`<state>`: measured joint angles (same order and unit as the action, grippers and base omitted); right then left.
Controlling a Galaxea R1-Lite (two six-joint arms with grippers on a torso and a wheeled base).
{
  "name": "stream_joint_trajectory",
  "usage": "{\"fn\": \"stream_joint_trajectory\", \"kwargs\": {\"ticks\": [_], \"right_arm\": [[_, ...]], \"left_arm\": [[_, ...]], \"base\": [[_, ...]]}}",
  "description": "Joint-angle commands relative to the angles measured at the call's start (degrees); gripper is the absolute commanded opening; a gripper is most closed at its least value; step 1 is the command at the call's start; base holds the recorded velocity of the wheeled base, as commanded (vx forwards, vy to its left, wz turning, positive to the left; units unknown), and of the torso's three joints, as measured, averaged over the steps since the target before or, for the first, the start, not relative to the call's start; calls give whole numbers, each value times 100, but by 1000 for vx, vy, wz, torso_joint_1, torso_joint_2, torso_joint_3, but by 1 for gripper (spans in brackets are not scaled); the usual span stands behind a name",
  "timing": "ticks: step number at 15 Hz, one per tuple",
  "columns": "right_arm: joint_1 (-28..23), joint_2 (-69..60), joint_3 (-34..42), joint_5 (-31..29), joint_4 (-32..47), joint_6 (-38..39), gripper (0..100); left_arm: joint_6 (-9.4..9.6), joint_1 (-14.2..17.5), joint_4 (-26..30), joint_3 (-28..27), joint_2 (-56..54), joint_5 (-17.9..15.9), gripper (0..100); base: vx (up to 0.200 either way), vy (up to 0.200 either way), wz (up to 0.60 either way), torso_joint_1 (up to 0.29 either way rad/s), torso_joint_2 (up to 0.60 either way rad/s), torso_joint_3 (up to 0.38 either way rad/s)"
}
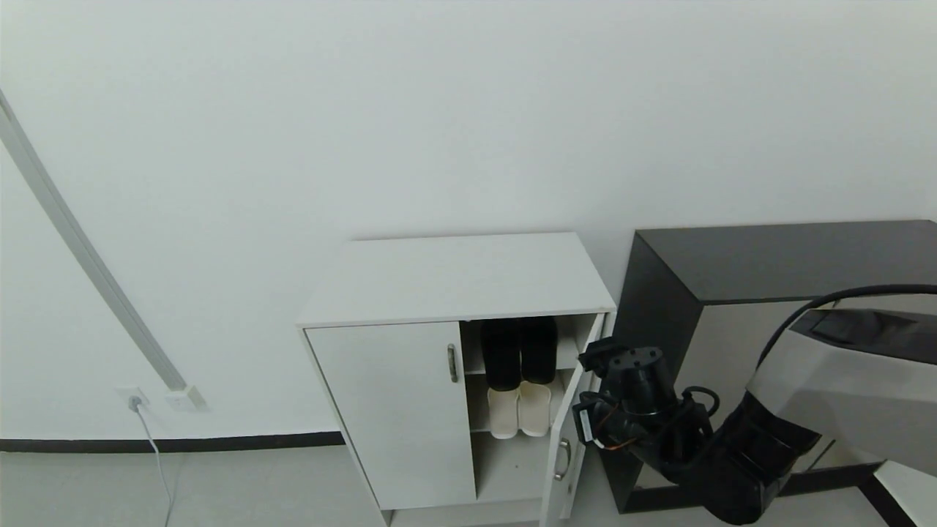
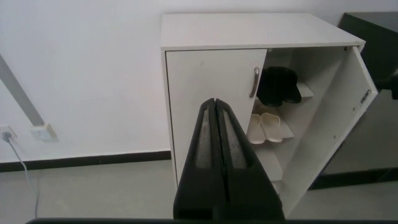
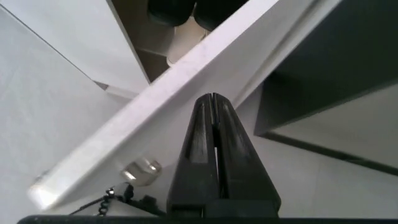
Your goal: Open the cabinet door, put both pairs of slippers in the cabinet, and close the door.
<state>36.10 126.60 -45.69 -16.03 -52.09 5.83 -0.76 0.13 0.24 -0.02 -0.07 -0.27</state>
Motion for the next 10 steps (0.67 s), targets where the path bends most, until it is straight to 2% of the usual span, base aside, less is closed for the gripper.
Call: {"fn": "stream_joint_trajectory", "kwargs": {"ticks": [1, 10], "right_arm": [[-24, 392, -388, 3, -3, -3, 0], [-340, 1552, -2401, 12, 41, -3, 0]], "left_arm": [[-4, 4, 2, -6, 7, 0, 0], [-4, 4, 2, -6, 7, 0, 0]], "base": [[0, 0, 0, 0, 0, 0], [0, 0, 0, 0, 0, 0]]}}
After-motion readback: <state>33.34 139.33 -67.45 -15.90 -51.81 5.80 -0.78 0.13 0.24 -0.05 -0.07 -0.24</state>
